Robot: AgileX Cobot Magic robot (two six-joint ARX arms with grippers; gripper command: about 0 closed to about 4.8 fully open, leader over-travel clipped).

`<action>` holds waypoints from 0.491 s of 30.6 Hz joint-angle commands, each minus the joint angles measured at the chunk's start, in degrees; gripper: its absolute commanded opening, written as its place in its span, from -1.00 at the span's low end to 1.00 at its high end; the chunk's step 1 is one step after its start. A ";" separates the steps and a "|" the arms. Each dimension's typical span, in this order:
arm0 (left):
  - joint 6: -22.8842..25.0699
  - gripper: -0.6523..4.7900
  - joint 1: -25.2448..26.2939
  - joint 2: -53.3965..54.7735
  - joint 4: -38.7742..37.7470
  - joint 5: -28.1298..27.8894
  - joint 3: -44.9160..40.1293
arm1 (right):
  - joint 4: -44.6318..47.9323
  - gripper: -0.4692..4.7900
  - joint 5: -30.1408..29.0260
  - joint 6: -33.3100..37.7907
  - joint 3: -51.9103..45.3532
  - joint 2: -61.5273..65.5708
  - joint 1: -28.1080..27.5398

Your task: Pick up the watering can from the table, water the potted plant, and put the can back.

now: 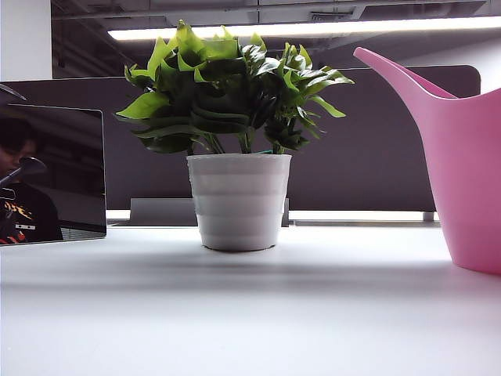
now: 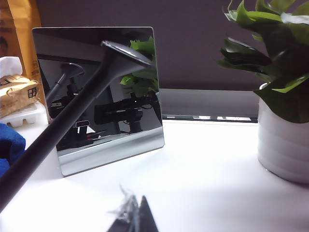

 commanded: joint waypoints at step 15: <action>0.46 -0.78 -8.07 0.04 0.70 -0.17 0.04 | 0.94 -0.85 0.02 -0.17 -0.11 -0.02 0.07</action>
